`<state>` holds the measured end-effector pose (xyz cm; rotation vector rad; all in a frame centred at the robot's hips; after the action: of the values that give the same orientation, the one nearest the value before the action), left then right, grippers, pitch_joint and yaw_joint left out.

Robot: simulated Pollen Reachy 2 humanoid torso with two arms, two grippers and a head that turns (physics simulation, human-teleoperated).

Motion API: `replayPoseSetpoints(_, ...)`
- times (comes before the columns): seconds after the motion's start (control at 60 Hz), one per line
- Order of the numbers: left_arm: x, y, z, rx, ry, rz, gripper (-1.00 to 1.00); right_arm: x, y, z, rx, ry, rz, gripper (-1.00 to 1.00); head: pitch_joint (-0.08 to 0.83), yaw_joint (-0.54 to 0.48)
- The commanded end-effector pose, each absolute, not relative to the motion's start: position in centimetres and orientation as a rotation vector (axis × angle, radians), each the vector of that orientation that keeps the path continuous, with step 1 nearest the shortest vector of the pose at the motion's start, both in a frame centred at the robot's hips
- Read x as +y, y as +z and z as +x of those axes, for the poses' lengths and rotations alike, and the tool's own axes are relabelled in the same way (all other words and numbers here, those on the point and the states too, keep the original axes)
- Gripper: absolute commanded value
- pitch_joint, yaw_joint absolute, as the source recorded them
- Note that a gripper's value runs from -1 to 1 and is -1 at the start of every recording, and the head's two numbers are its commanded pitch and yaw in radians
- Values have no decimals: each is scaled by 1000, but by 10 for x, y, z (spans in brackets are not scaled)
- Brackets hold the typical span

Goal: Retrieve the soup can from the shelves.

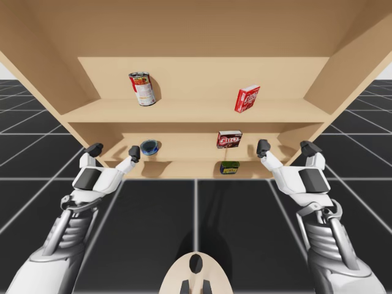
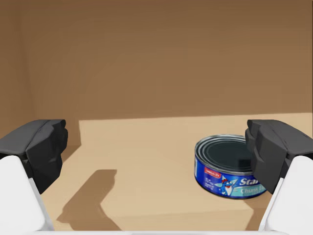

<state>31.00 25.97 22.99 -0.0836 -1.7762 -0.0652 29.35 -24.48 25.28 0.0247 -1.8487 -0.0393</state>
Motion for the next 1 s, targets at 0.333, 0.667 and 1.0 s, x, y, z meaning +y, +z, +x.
replayPoseSetpoints(0.333, 258, 230, 309, -1772, -70, -92, -1000, -240, 250, 291, -1833, -45, 72, -1000, 50, 78)
replayPoseSetpoints(0.667, 255, 233, 304, -1773, -78, -110, -1000, -239, 250, 290, -1830, -39, 70, -1000, 108, 268)
replayPoseSetpoints(1.0, 221, 316, 256, -1723, -187, -122, -1000, -239, 249, 291, -1823, -40, 66, -1000, 105, 250)
